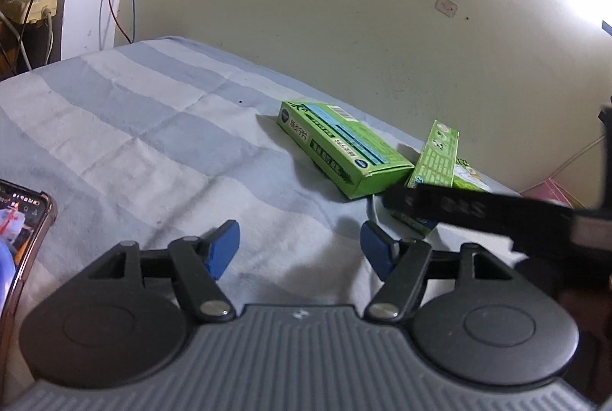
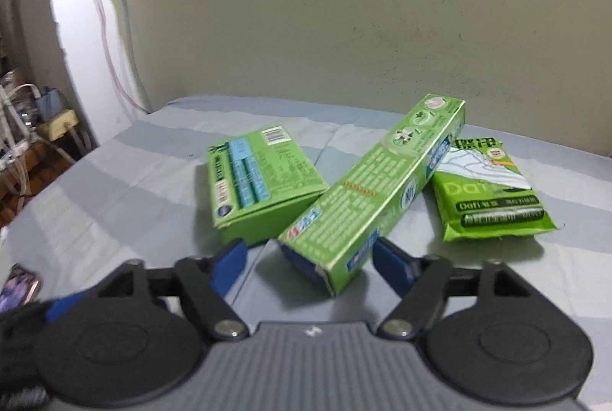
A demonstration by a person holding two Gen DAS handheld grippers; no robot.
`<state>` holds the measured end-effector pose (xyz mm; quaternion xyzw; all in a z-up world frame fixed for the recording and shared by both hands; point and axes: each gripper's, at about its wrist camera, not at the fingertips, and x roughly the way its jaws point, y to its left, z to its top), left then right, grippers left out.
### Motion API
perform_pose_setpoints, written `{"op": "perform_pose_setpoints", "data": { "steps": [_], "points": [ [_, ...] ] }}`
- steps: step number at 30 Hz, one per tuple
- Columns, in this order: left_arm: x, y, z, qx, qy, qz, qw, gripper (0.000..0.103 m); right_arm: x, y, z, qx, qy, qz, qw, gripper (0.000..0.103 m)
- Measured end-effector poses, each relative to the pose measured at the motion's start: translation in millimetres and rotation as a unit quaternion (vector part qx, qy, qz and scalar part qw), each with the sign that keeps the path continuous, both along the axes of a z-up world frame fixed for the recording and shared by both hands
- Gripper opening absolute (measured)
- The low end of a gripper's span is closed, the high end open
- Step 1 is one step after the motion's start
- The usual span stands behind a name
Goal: Organize objects
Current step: 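Move the right gripper to the long green toothpaste box and grasp it, then carry the toothpaste box into the pink tin and release it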
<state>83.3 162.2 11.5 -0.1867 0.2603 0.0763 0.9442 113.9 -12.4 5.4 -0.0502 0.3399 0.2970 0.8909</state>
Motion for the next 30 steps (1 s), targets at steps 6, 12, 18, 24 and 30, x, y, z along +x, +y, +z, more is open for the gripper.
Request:
{"op": "perform_pose_setpoints", "data": {
  "steps": [6,12,18,24,30],
  "points": [
    [-1.1,0.8,-0.4,-0.005,-0.004,-0.004,1.0,0.076,3.5,-12.1,-4.1,-0.007,0.001,-0.02,1.0,0.052],
    [-2.9,-3.8,0.1,0.003,-0.004,-0.012,0.9999,0.076,-45.5,-99.3,1.1,-0.017,0.0,0.033,0.999,0.041],
    [-6.4,-15.1,2.9,0.006,-0.012,-0.073,0.9972,0.076,-108.5,-222.7,7.2,-0.023,0.0,0.051,0.998,0.041],
    [-11.0,-56.1,14.0,-0.053,-0.012,-0.185,0.9812,0.075,-144.4,-340.5,6.9,-0.039,-0.033,-0.122,0.991,0.042],
    [-8.3,-137.5,30.1,-0.003,0.002,-0.272,0.9622,0.075,-150.0,-411.4,5.3,0.072,-0.004,-0.223,0.972,0.046]
  ]
}}
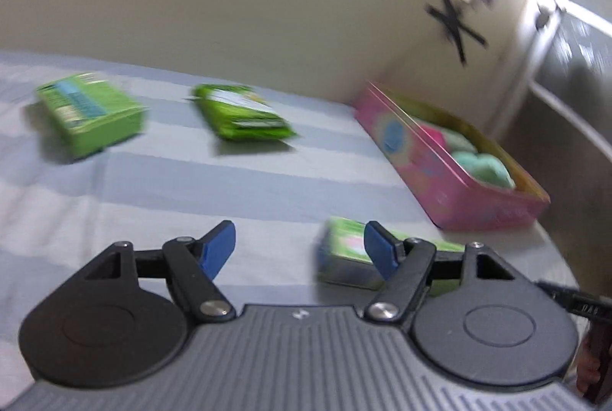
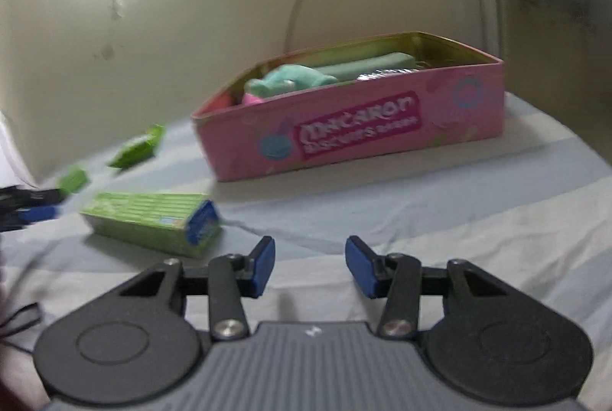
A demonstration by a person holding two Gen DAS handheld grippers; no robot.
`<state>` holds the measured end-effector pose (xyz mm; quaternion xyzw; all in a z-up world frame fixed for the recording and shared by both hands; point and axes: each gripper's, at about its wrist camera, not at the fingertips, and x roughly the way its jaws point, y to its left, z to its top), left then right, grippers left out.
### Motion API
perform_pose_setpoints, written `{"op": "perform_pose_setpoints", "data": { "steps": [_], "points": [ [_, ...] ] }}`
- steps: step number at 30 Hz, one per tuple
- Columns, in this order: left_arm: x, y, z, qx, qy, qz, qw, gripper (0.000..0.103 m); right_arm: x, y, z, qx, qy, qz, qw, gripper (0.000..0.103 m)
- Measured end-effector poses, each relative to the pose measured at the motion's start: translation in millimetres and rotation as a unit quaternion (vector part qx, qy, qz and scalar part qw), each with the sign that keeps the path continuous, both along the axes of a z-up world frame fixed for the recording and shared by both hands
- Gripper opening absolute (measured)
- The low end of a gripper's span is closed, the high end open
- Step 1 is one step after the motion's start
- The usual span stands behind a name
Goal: Organize objects
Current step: 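Carry the toothpaste box into the pink tin and release it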
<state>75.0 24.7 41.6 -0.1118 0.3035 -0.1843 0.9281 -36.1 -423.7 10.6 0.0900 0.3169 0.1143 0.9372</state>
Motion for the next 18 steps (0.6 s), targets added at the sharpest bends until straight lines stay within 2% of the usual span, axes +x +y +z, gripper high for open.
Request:
{"op": "perform_pose_setpoints", "data": {
  "steps": [2,5,10,11,13,15,18],
  "points": [
    [1.3,-14.9,-0.6,0.006,0.003,-0.014,0.9999,0.075,-1.3,14.4,1.1,-0.011,-0.012,0.035,0.999,0.049],
    [7.9,-24.1,-4.4,0.019,0.015,-0.003,0.9997,0.075,6.5,33.5,1.5,-0.018,-0.016,0.09,0.996,0.054],
    [25.8,-30.3,-17.2,0.01,0.056,-0.02,0.9982,0.078,27.0,70.9,-6.7,-0.04,-0.021,0.156,0.987,0.06],
    [27.9,-29.9,-20.5,-0.009,0.061,-0.026,0.9978,0.077,31.0,75.0,-8.5,-0.042,-0.017,0.164,0.985,0.059],
    [28.8,-31.8,-23.4,-0.035,0.069,-0.041,0.9962,0.069,41.4,83.3,-15.4,-0.035,-0.004,0.178,0.983,0.052],
    [22.6,-39.8,-18.8,-0.032,0.067,-0.034,0.9966,0.068,41.3,86.2,-14.1,-0.052,-0.019,0.168,0.984,0.052],
    [16.2,-55.0,5.6,-0.031,0.039,-0.044,0.9978,0.068,36.7,69.8,0.1,-0.028,-0.041,0.156,0.987,0.052]
  ]
}}
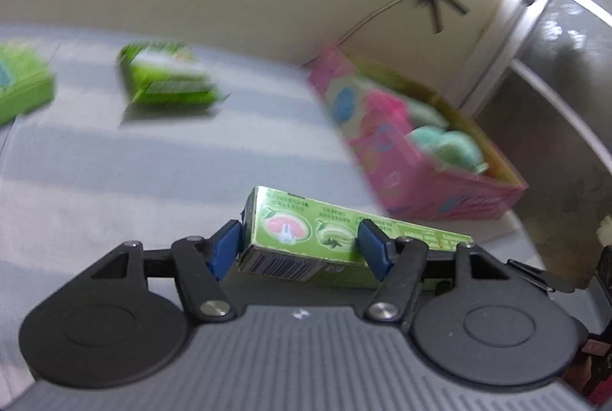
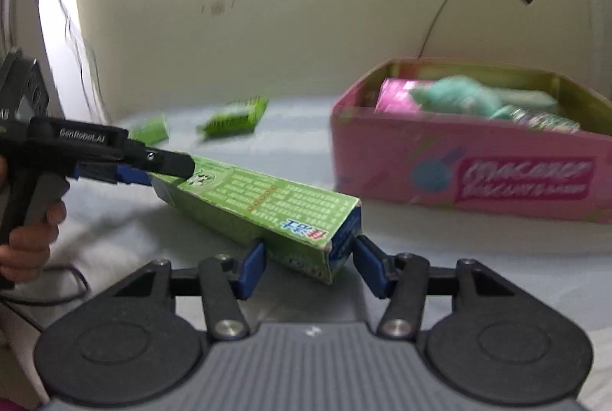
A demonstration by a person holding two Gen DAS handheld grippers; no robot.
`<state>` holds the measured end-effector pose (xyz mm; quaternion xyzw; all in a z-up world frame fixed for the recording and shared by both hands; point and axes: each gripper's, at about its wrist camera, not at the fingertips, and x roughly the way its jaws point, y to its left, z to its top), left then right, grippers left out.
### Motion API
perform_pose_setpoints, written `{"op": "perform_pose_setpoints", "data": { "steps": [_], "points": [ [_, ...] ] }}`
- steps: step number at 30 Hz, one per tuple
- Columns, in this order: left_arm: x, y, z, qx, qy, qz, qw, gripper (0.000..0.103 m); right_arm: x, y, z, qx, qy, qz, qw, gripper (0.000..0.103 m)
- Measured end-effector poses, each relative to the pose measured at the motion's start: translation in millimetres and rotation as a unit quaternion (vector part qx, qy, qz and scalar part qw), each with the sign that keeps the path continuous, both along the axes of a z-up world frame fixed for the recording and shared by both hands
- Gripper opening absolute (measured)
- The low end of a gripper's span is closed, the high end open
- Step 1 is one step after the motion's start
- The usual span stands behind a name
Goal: Organize objects
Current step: 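Carry the toothpaste box into the pink tin and release it, then move the right gripper to the square green box and grasp it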
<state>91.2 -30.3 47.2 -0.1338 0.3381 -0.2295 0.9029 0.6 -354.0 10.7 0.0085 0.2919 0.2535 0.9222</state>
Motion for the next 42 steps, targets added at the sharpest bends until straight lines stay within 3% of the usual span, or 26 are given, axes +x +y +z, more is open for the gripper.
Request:
{"op": "perform_pose_setpoints", "data": {
  "steps": [5,9,18,22,25,28,31,42],
  "points": [
    [13.0,-52.7,56.9,0.001,-0.074,-0.042,0.9964,0.068,-4.2,-41.0,43.5,0.016,-0.085,-0.046,0.995,0.052],
    [43.3,-114.2,70.6,0.018,-0.101,-0.076,0.9918,0.068,20.7,-76.0,55.0,0.008,-0.097,-0.099,0.99,0.053],
    [122.6,-193.6,48.6,0.025,-0.057,-0.075,0.9952,0.068,105.0,-123.9,41.8,-0.02,-0.046,-0.159,0.986,0.053],
    [139.3,-210.3,42.6,0.056,-0.051,-0.065,0.995,0.069,134.2,-123.0,29.9,-0.044,-0.047,-0.189,0.98,0.055],
    [135.5,-214.3,44.6,0.088,-0.071,-0.05,0.9923,0.069,141.2,-126.5,26.7,-0.033,-0.057,-0.227,0.972,0.056],
    [126.7,-211.1,45.5,0.106,-0.078,-0.047,0.9902,0.07,130.8,-129.6,22.6,0.016,-0.055,-0.227,0.972,0.056],
    [110.4,-205.9,47.7,0.147,-0.091,-0.03,0.9845,0.07,111.7,-126.4,20.4,0.021,-0.058,-0.221,0.973,0.056],
    [56.0,-141.0,52.1,0.195,-0.094,0.014,0.9762,0.071,40.3,-95.6,36.5,0.093,-0.071,-0.183,0.976,0.057]
  ]
}}
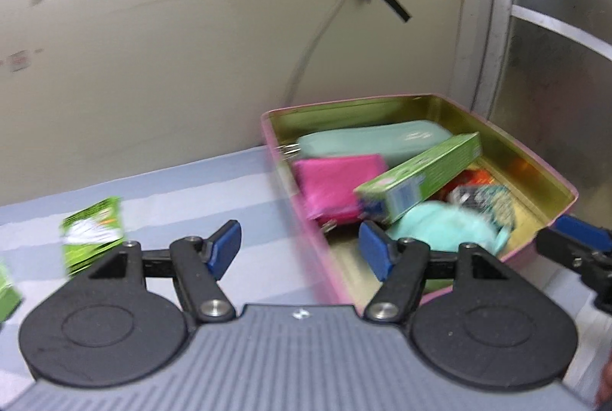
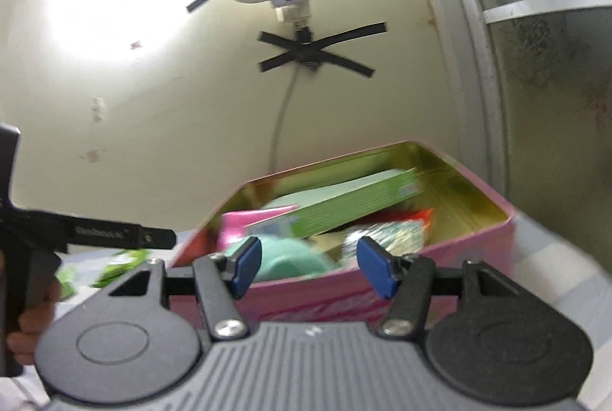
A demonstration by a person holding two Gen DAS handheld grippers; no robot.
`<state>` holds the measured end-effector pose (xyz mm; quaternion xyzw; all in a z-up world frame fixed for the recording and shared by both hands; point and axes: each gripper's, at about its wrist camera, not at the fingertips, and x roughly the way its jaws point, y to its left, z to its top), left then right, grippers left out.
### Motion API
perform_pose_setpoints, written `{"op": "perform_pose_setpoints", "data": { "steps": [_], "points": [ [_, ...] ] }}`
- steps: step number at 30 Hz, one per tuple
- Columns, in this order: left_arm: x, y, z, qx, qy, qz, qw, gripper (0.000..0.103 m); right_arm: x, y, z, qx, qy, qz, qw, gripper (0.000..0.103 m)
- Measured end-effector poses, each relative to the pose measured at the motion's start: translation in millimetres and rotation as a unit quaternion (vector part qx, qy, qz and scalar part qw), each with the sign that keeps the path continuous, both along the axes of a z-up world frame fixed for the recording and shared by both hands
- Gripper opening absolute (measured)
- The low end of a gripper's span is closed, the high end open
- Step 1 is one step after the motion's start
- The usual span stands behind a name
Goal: Organize objects
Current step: 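Move the right gripper to the square green box and grasp it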
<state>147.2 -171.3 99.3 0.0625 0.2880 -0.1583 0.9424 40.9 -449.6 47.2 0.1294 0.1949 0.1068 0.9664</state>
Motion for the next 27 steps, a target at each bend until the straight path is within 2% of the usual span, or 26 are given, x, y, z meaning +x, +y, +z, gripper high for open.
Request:
{"op": "perform_pose_setpoints", "data": {
  "steps": [3,6,9,18,22,27],
  "points": [
    [-10.7,27.8,-6.0,0.01,-0.001,0.02,0.9997,0.078,-12.9,21.7,-2.0,0.011,0.006,0.03,0.999,0.057],
    [-16.4,59.2,-15.6,0.019,0.007,0.044,0.9988,0.078,-16.3,53.4,-7.8,0.002,0.024,0.07,0.997,0.057],
    [-18.0,95.6,-28.0,0.024,0.019,0.074,0.9968,0.078,-13.0,92.6,-15.9,-0.028,0.046,0.113,0.992,0.057],
    [-21.7,204.2,-63.7,0.015,0.057,0.176,0.9826,0.078,11.6,199.4,-38.6,-0.084,0.103,0.223,0.966,0.059],
    [-25.0,245.2,-76.7,0.0,0.067,0.218,0.9736,0.078,26.4,242.8,-40.3,-0.116,0.105,0.259,0.953,0.059],
    [-26.0,274.0,-82.3,-0.001,0.042,0.246,0.9683,0.079,49.7,294.1,-38.9,-0.144,0.097,0.288,0.942,0.059]
  ]
}}
